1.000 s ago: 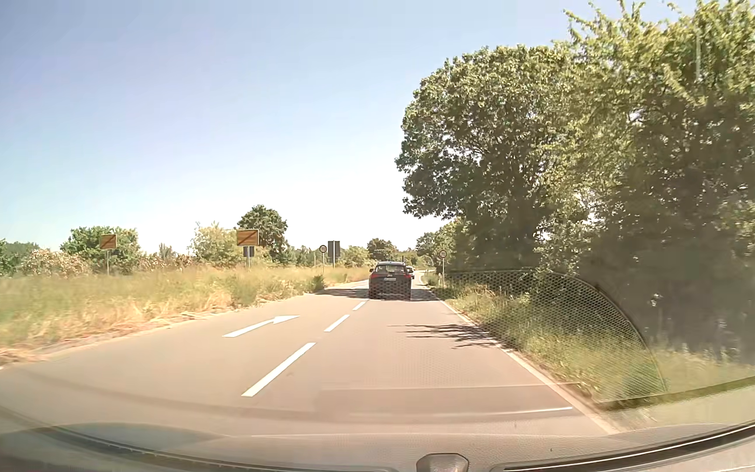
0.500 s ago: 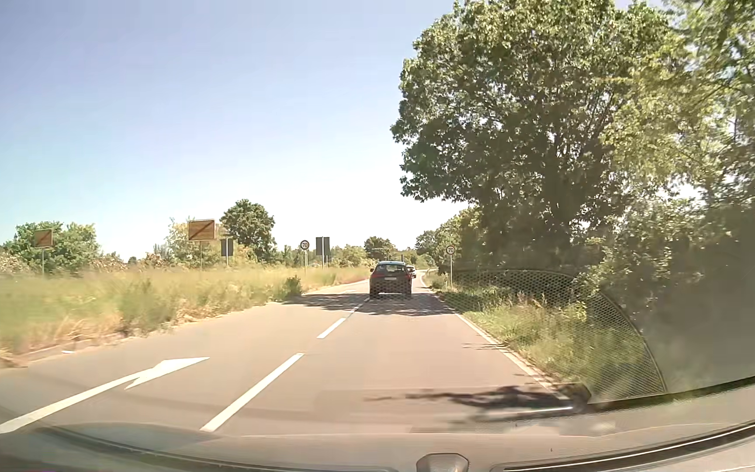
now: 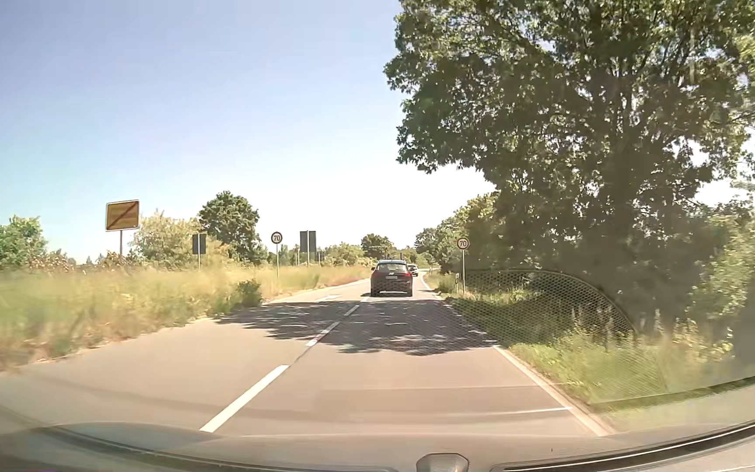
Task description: Follow the waypoints while adhering to traffic rules and regulations
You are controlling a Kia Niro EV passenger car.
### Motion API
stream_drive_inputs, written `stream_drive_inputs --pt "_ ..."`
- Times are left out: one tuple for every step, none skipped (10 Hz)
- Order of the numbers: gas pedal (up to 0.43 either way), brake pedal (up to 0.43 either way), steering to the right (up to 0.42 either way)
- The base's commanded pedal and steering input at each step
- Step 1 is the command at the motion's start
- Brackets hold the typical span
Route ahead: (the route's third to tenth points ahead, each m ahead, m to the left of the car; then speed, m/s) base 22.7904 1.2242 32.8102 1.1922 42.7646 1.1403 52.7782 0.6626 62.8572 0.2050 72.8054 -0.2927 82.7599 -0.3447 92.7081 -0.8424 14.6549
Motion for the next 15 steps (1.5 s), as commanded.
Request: stream_drive_inputs --pt "0.059 0.03 0.0" --pt "0.059 0.03 0.0" --pt "0.059 0.03 0.0" --pt "0.059 0.03 0.0" --pt "0.059 0.03 0.0" --pt "0.059 0.03 0.0" --pt "0.059 0.03 0.0" --pt "0.059 0.03 0.0" --pt "0.059 0.03 0.0" --pt "0.059 0.03 0.0" --pt "0.059 0.03 0.0" --pt "0.059 0.03 0.0" --pt "0.059 0.03 0.0" --pt "0.059 0.03 0.0" --pt "0.059 0.03 0.0"
